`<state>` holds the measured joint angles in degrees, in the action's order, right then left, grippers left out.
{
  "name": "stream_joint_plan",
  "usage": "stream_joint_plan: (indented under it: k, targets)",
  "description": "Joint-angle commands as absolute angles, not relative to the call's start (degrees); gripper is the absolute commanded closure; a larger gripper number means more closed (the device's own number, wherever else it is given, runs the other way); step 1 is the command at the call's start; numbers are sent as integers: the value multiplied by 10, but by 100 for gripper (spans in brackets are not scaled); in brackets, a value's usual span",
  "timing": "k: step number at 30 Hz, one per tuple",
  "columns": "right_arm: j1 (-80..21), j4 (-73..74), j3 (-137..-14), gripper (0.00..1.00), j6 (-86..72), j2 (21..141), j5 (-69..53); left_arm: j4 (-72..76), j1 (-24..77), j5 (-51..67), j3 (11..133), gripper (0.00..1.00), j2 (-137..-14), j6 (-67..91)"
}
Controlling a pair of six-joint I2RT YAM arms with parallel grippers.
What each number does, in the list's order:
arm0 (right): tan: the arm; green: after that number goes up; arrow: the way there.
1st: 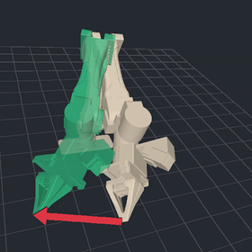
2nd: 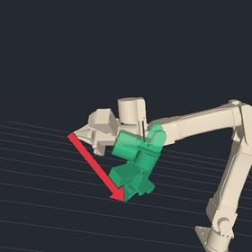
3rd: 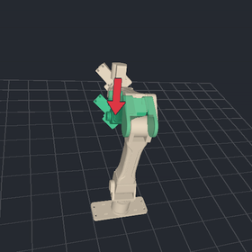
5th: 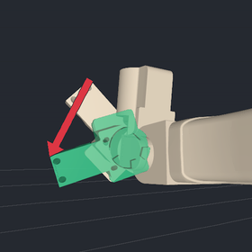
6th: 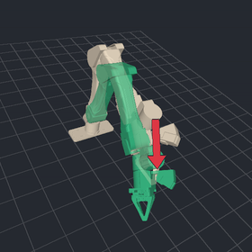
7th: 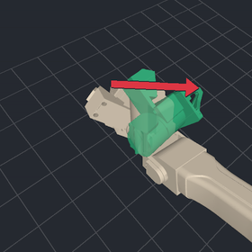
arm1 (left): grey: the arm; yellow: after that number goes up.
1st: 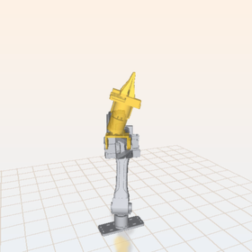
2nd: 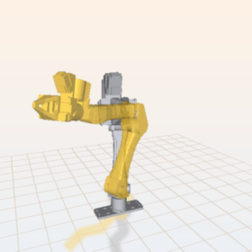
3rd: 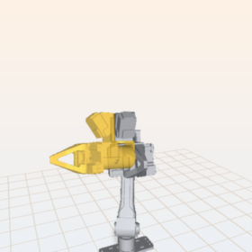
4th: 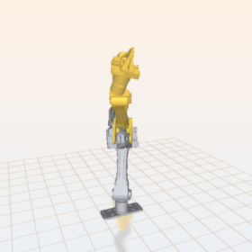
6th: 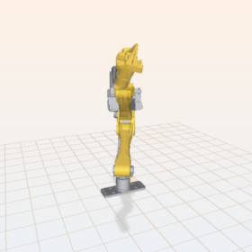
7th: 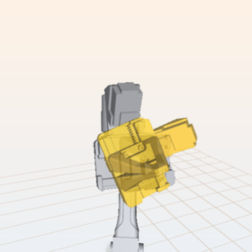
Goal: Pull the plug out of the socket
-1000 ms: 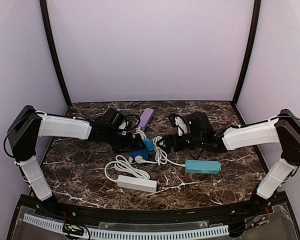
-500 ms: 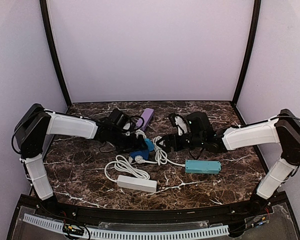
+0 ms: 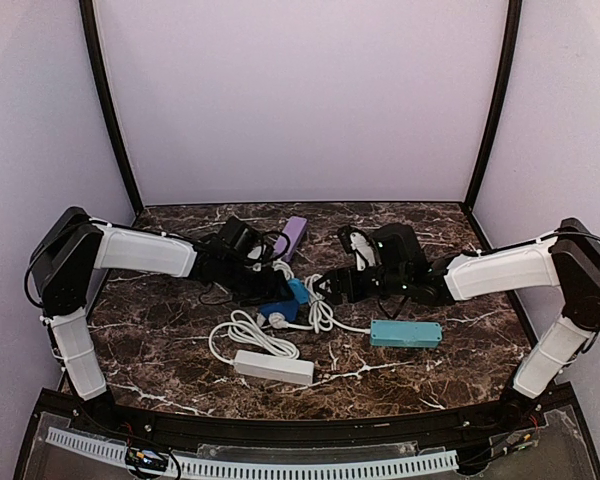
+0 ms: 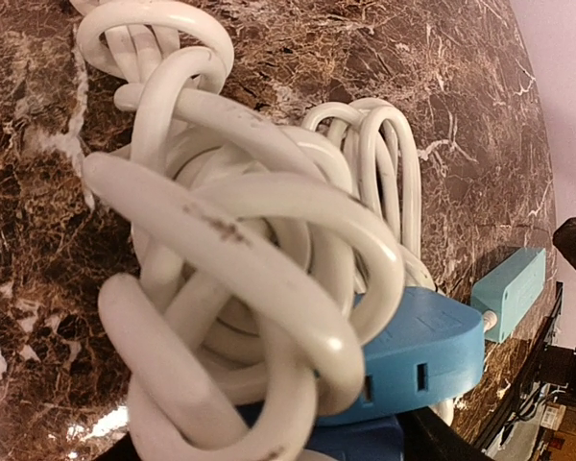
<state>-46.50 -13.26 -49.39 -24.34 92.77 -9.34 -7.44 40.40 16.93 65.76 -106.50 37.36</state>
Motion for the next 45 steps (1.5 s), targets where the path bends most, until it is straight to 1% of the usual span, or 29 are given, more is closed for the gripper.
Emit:
stream_joint_plan:
  k: [1, 6, 10, 15, 19, 21, 26, 32, 38, 45]
  targets:
    - [-465, -131, -502, 10, -228, 924, -83, -93, 407, 192, 666, 43, -1050, 346]
    - [-465, -110, -509, 10, -202, 908, -98, -84, 406, 232, 669, 46, -1020, 316]
    - [-467, -71, -528, 11, -173, 898, -105, -114, 398, 304, 694, 47, -1002, 261]
    - [-489, -29, -555, 12, -135, 889, -91, -239, 374, 362, 766, 47, -999, 158]
    - [-514, -10, -579, 14, -133, 893, -79, -295, 351, 394, 794, 47, -994, 83]
    - [-521, -12, -585, 14, -142, 897, -81, -297, 340, 411, 791, 47, -987, 70]
    - [-547, -3, -616, 15, -158, 925, -48, -249, 331, 417, 741, 47, -940, 45]
    - [-552, -4, -654, 18, -167, 964, -66, -217, 330, 427, 695, 47, -899, 18]
    - [-562, -2, -689, 20, -156, 989, -68, -206, 330, 446, 681, 47, -898, 18]
    - [-569, -2, -685, 19, -142, 977, -67, -215, 329, 420, 685, 47, -902, 17]
